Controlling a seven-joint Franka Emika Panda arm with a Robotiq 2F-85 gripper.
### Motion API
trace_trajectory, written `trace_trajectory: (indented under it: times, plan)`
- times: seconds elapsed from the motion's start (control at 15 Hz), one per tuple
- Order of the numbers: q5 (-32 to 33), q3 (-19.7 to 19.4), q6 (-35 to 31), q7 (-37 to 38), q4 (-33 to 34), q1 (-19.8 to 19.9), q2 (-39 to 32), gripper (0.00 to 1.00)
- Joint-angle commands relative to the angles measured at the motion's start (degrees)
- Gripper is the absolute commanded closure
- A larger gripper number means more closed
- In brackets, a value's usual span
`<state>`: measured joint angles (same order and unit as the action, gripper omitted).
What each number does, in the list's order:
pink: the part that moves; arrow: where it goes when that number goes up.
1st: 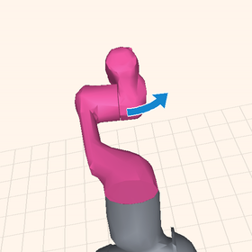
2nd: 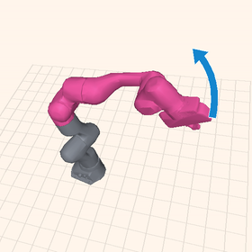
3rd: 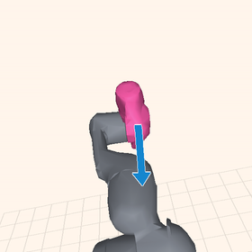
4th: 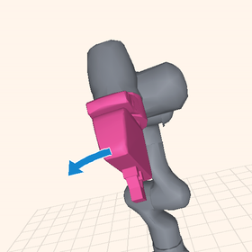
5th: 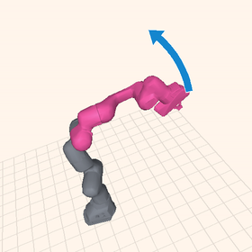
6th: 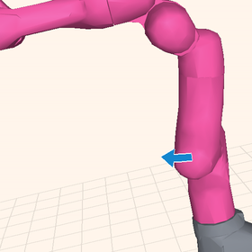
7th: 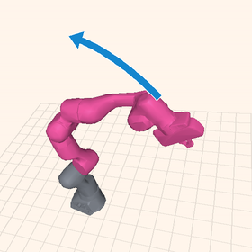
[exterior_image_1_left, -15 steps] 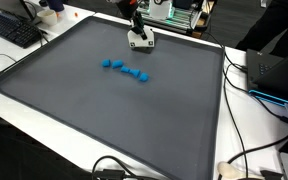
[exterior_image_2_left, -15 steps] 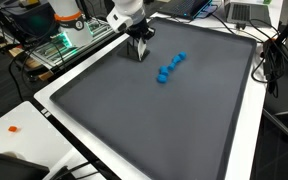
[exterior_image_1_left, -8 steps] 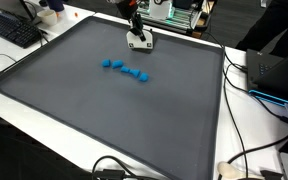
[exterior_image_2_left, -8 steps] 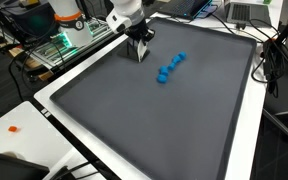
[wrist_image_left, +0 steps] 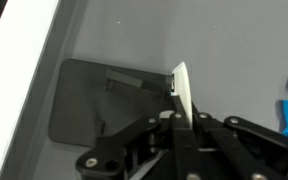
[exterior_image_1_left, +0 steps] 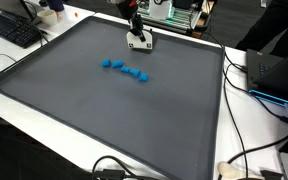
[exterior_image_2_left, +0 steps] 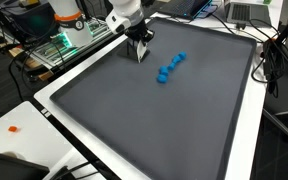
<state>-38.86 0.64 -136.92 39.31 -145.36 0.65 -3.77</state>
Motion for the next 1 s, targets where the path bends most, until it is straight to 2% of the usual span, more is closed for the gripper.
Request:
trace_trajectory:
  times: [0.0, 0.93]
  plan:
    - [-2.06, 0.05, -2.88, -0.14, -1.48, -0.75, 0.35, 0.99]
    - [-2.05, 0.23, -3.63, -0.01, -1.35, -1.11, -0.83, 0.99]
